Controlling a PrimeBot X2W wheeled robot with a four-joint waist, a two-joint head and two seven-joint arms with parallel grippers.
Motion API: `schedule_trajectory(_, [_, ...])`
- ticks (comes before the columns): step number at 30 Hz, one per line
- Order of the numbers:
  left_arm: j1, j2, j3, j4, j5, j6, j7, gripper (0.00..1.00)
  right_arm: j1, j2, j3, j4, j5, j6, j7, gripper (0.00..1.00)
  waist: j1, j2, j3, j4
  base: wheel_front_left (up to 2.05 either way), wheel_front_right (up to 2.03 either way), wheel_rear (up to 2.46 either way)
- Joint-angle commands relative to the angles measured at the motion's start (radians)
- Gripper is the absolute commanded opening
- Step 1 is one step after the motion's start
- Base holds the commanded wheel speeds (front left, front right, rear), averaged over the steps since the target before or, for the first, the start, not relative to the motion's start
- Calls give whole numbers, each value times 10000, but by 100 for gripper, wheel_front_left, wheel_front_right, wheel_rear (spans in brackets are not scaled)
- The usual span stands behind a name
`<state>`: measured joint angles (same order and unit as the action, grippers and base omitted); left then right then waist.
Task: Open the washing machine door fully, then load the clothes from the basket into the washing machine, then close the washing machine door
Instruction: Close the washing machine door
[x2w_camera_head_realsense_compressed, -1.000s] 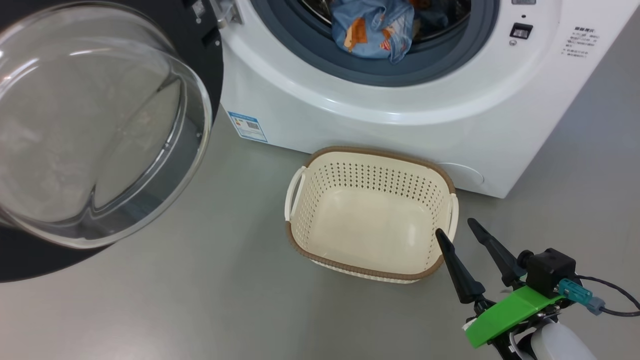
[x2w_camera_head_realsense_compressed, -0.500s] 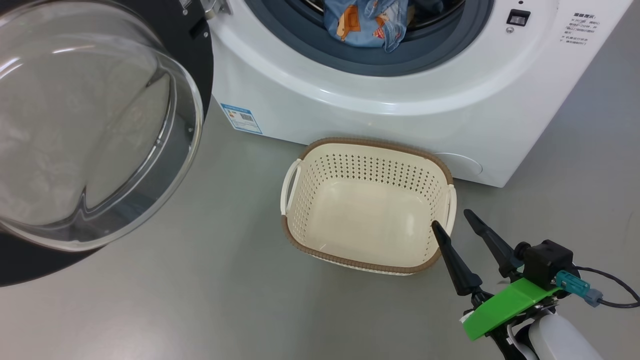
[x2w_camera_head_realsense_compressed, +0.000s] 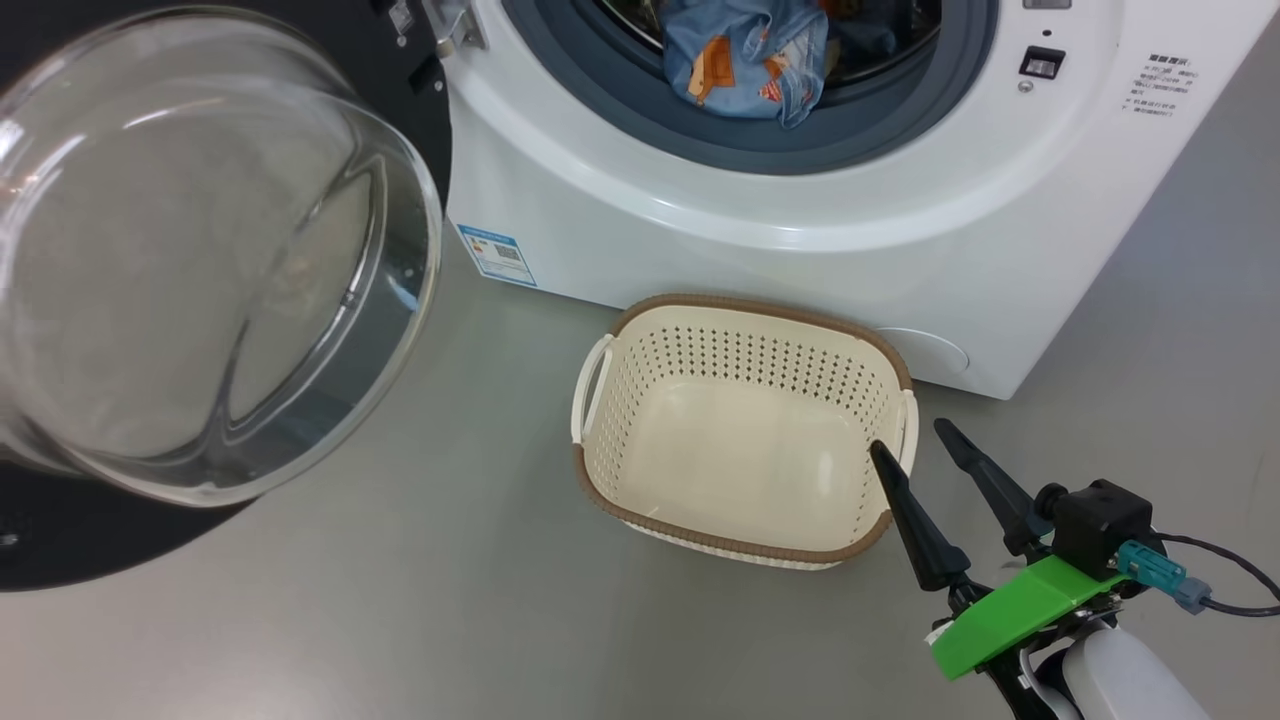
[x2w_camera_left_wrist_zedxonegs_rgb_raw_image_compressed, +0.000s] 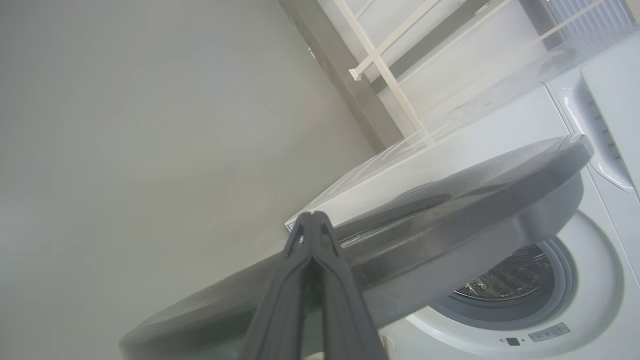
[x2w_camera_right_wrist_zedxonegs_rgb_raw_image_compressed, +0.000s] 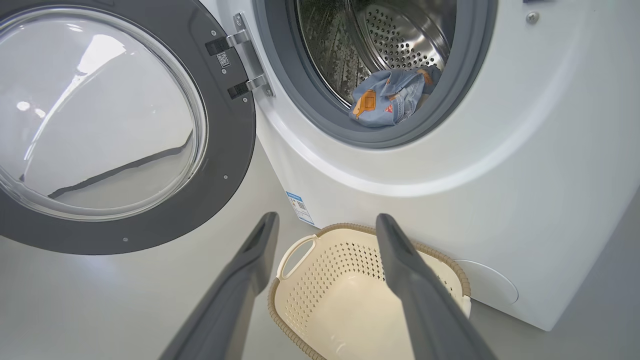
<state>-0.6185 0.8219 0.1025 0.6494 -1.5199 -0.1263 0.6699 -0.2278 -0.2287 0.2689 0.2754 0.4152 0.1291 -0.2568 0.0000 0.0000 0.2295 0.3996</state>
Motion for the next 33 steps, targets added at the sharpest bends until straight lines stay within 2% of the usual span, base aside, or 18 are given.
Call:
schedule_trajectory(1, [156,433,165,-537,-165,-44,365,0,33,-9,148,-190,-101,16,-49,100,0,0,-107,78,0,0,0])
schedule_trajectory(11, [744,438,-66,-1870,-571,-44,1431,0,239,-32,69,-177,-75,16,-49,100,0,0,-533,222,0,0,0])
schedule_trajectory(21, [1398,363,-152,-3892,-1125,-44,2717,0,502,18,12,-216,-8,16,-49,100,0,0,-972,266,0,0,0])
schedule_trajectory(33, [1616,-625,-70,-6358,-1863,-44,3977,0,688,112,-132,-296,-4,16,-49,100,0,0,-1198,-246,0,0,0])
